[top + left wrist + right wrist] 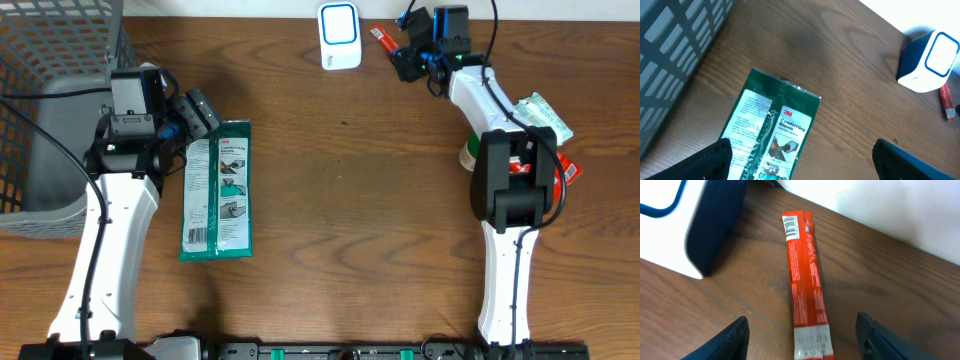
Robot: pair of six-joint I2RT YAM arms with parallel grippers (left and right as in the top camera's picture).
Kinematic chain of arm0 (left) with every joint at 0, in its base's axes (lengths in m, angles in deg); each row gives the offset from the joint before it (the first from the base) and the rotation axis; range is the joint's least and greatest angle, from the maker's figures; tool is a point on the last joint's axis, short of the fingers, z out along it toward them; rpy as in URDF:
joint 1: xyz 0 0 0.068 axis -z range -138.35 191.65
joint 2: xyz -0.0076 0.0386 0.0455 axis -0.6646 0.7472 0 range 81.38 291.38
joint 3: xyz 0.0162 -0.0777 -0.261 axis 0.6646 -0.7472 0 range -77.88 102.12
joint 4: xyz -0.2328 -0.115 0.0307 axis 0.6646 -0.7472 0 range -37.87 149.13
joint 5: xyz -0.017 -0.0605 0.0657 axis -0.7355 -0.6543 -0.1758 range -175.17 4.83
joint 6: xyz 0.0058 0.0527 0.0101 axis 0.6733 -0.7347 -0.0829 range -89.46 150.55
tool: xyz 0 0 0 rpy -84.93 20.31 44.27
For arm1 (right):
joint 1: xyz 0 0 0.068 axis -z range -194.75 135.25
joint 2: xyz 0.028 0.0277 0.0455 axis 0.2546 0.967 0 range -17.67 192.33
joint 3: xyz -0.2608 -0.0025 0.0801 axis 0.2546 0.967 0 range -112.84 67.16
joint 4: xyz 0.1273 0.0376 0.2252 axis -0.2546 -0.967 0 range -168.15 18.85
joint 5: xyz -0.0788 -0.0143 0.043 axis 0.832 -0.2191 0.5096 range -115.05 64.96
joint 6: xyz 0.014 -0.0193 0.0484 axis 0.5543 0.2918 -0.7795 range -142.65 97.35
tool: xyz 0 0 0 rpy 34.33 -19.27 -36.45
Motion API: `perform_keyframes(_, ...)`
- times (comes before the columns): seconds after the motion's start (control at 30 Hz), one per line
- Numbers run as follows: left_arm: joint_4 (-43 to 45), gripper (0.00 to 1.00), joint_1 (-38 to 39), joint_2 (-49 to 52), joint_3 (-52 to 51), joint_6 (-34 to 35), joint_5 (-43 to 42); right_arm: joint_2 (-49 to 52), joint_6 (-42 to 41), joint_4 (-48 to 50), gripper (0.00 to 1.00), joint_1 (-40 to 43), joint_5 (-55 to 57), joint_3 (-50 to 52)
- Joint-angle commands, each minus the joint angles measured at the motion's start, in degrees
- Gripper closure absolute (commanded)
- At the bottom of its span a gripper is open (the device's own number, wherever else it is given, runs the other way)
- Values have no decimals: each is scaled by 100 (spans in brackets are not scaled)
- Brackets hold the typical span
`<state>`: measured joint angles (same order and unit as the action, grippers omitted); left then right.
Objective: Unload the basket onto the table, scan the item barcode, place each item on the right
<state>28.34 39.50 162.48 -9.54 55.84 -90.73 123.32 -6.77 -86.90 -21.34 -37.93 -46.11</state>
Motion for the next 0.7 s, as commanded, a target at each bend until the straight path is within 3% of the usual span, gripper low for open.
perform_keyframes(0.0, -7, 10, -20, -61, 85, -11, 114, 306, 66, 199, 40, 17, -70, -103)
perform_keyframes(0.43, -7, 10, -20, -61, 85, -11, 114, 743, 46, 466, 49, 28, -48, -103)
perform_keyframes(0.5, -7, 10, -20, -61, 85, -11, 114, 743, 46, 461, 63, 28, -48, -103)
perform_keyframes(0.53, -7, 10, -20, -61, 85, -11, 114, 737, 46, 461, 89, 28, -48, -105)
perform_keyframes(0.6, -7, 10, -20, -61, 85, -11, 114, 654, 46, 398, 99, 28, -46, -105)
perform_keyframes(0.67, -7, 10, -20, -61, 85, -11, 114, 479, 44, 278, 99, 42, -44, -105)
